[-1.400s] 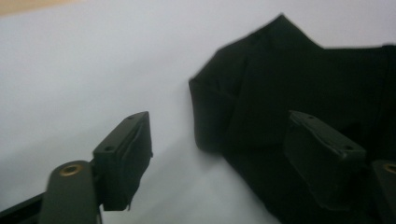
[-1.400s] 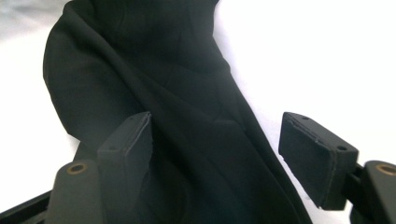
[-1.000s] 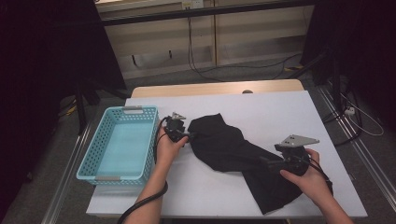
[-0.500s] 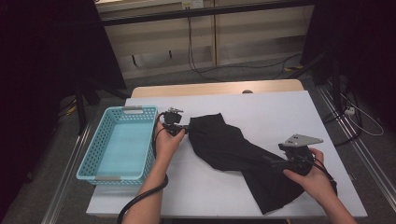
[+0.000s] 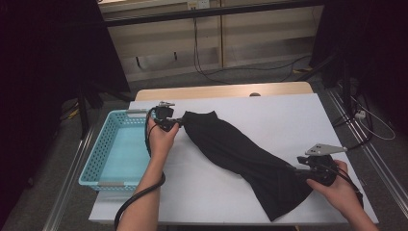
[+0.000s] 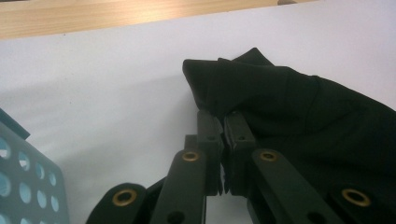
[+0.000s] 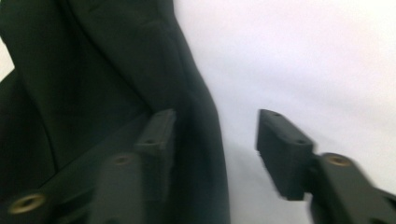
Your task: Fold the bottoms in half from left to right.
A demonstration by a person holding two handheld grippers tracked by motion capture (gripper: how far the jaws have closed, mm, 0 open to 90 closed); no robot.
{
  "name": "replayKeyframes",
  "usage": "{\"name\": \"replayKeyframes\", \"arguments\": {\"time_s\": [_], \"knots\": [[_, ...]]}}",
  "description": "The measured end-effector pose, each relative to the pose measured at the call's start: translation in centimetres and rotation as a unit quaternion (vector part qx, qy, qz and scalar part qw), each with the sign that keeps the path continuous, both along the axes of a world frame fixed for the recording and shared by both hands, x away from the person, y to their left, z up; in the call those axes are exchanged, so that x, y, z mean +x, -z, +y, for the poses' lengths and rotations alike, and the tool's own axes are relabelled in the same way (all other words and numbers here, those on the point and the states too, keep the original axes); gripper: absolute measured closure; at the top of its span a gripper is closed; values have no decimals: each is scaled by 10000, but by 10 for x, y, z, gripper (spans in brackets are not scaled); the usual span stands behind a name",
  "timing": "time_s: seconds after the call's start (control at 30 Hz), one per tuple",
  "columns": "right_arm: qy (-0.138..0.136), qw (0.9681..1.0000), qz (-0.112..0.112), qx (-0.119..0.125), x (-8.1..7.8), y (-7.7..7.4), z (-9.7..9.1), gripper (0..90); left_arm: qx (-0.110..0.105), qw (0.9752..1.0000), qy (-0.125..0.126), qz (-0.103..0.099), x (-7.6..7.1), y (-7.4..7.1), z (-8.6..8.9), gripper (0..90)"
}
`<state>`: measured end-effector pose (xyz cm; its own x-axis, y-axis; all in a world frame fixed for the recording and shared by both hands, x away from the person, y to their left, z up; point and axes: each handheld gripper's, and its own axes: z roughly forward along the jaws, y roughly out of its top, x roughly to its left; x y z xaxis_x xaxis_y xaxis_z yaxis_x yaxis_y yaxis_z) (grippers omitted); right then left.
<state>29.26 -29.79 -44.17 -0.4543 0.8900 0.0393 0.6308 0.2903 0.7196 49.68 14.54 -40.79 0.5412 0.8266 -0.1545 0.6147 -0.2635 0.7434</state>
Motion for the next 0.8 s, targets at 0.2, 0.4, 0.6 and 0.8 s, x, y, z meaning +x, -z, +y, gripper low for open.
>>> {"name": "replayKeyframes", "arguments": {"time_s": [0.2, 0.4, 0.6, 0.8], "knots": [[-48, 9996, 279, 63, -1, 7, -3, 639, 53, 10000, -47, -39, 2, -1, 3, 873], [-32, 9987, 501, 76, 1, 8, -9, 900, -4, 10000, -54, -41, 6, -2, 7, 872], [183, 9991, 382, 46, 8, 6, -22, 900, -73, 9999, 6, -85, 5, 0, 3, 871], [423, 9988, 227, 108, 16, 7, -36, 800, -59, 9999, 55, -112, 4, 3, 1, 869]]}}
